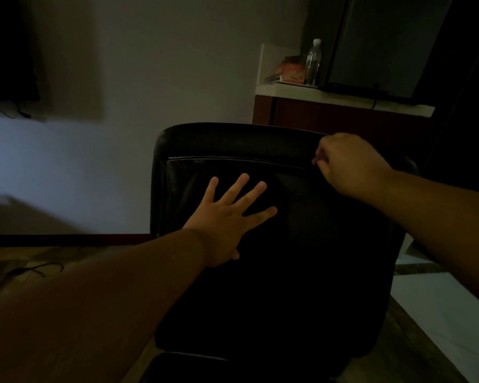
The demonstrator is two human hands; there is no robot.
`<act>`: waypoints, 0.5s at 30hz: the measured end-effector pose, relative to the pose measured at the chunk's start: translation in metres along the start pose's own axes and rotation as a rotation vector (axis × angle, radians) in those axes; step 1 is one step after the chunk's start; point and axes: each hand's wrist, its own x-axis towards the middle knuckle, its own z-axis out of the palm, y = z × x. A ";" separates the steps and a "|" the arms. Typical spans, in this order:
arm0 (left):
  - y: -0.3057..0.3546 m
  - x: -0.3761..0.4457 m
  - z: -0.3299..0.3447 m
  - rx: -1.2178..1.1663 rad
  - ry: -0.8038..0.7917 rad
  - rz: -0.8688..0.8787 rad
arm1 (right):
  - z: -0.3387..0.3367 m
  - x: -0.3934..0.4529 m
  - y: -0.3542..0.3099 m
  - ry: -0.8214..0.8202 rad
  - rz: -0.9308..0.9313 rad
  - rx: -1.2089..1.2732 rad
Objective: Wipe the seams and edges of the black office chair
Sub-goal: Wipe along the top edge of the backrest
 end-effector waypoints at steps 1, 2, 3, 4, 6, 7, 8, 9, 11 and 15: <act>0.000 0.000 0.000 0.002 0.004 -0.002 | 0.000 0.001 0.000 -0.012 -0.009 -0.006; 0.000 0.000 0.001 0.002 0.006 -0.006 | 0.000 0.002 -0.001 -0.042 -0.029 -0.017; 0.000 0.000 0.001 0.003 0.008 -0.008 | 0.000 0.002 -0.002 -0.063 -0.045 -0.023; 0.000 -0.001 0.001 0.004 0.010 -0.007 | -0.002 0.003 -0.003 -0.063 -0.048 -0.022; 0.000 -0.001 0.000 0.007 0.012 -0.002 | -0.003 0.005 -0.005 -0.029 -0.039 -0.026; -0.001 0.000 0.000 0.005 0.011 -0.001 | -0.002 0.005 -0.005 -0.026 -0.045 -0.034; -0.001 0.000 0.000 0.000 0.007 -0.004 | -0.001 0.005 -0.006 -0.040 -0.064 -0.049; -0.002 0.000 0.001 -0.004 0.006 -0.006 | 0.000 0.006 -0.008 -0.055 -0.086 -0.060; -0.001 0.000 0.001 -0.001 0.012 -0.005 | 0.000 0.007 -0.009 -0.035 -0.103 -0.064; -0.001 0.000 0.000 0.006 0.013 -0.001 | 0.000 0.009 -0.009 -0.039 -0.117 -0.075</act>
